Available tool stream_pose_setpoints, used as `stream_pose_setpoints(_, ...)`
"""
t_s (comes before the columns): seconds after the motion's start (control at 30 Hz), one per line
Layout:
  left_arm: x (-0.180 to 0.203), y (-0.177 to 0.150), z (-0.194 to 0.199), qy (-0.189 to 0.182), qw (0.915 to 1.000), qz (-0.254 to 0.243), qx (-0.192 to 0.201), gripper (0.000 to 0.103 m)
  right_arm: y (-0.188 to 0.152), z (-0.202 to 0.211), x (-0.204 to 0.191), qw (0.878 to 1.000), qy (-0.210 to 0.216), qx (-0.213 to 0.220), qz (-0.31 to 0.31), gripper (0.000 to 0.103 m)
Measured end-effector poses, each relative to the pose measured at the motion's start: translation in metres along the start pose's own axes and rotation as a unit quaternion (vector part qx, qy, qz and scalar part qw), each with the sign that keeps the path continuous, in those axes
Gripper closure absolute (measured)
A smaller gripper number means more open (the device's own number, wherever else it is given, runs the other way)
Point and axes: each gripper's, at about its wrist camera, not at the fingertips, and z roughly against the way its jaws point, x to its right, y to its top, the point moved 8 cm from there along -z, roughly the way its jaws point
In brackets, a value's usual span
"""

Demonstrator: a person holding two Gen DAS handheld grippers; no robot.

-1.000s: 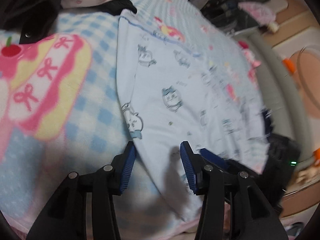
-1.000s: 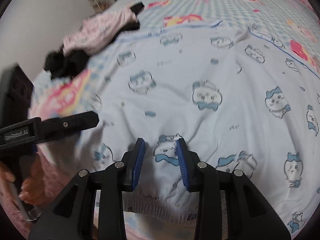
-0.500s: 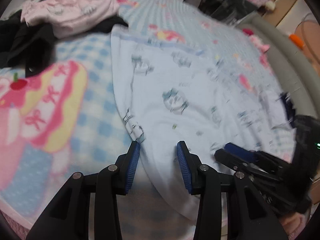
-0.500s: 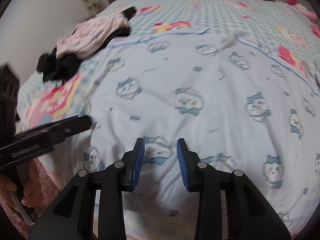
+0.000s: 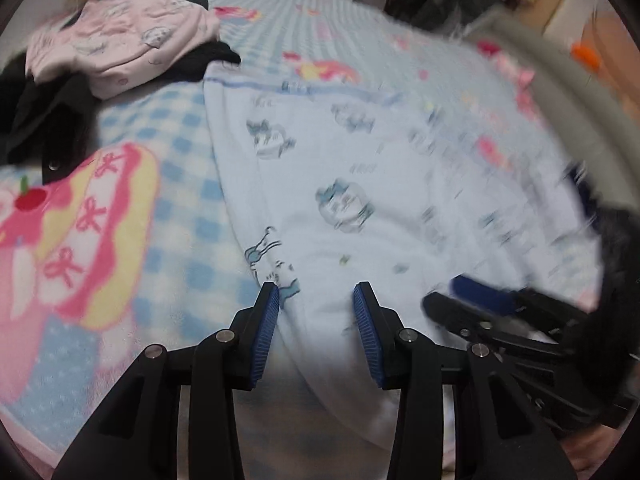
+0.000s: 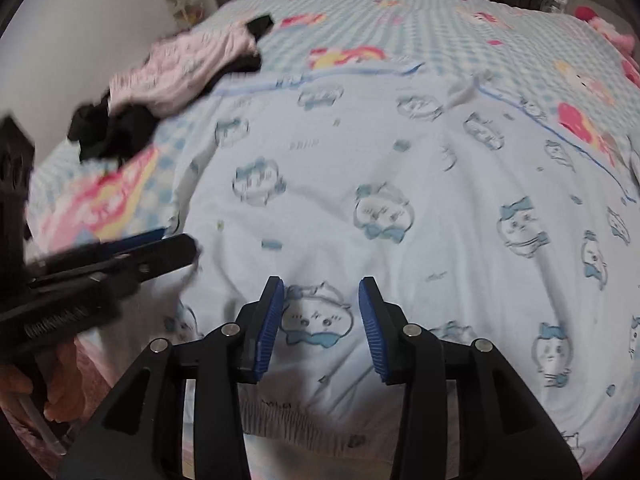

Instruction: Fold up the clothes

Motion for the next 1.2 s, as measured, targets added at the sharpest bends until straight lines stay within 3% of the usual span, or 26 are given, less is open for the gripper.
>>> stream_pose_setpoints(0.03,-0.002,-0.002,-0.004,0.016,0.9998,-0.001,-0.009,0.061,-0.002,-0.002,0.004,1.0,-0.003,-0.004,-0.004,0.063)
stream_pose_setpoints(0.13,-0.02,0.003,0.003,-0.002,0.9989,0.046,-0.007,0.06,-0.003,-0.001,0.015,1.0,-0.006,-0.007,-0.018,0.063)
stream_pose_setpoints(0.37,-0.073,0.062,0.016,-0.032,0.9894,0.136,0.038,0.064,0.03,0.014,0.033,0.999,0.009,0.011,-0.043,0.063)
stream_pose_setpoints(0.53,-0.088,0.095,-0.006,-0.064,0.9864,0.149,0.026,0.065,0.073,-0.001,0.009,1.0,0.017,0.013,-0.009,0.063)
stream_pose_setpoints(0.67,-0.09,0.104,-0.028,-0.077,0.9858,0.148,0.014,0.065,0.094,-0.034,-0.008,1.0,0.014,-0.009,0.012,0.062)
stream_pose_setpoints(0.73,-0.091,0.109,-0.038,-0.084,0.9854,0.148,0.008,0.074,0.099,-0.051,-0.015,0.999,0.018,-0.02,0.018,0.062)
stream_pose_setpoints(0.77,-0.092,0.111,-0.043,-0.087,0.985,0.149,0.005,0.088,0.1,-0.06,-0.018,0.999,0.023,-0.027,0.018,0.062)
stream_pose_setpoints(0.8,-0.093,0.111,-0.044,-0.093,0.9837,0.154,0.006,0.093,0.1,-0.066,-0.02,0.999,0.024,-0.03,0.017,0.062)
stream_pose_setpoints(0.87,-0.095,0.113,-0.042,-0.107,0.9813,0.16,0.008,0.099,0.1,-0.077,-0.024,0.999,0.016,-0.032,0.021,0.062)
stream_pose_setpoints(1.03,-0.11,0.119,-0.032,-0.047,0.9884,0.141,0.027,0.103,0.104,-0.086,-0.02,0.999,-0.006,-0.021,0.023,0.062)
stream_pose_setpoints(1.17,-0.114,0.116,-0.028,-0.14,0.9722,0.187,0.014,0.101,0.107,-0.082,-0.018,1.0,-0.004,-0.015,0.014,0.062)
stream_pose_setpoints(1.2,-0.111,0.115,-0.028,-0.144,0.9722,0.184,0.014,0.099,0.107,-0.082,-0.019,1.0,0.0,-0.014,0.012,0.062)
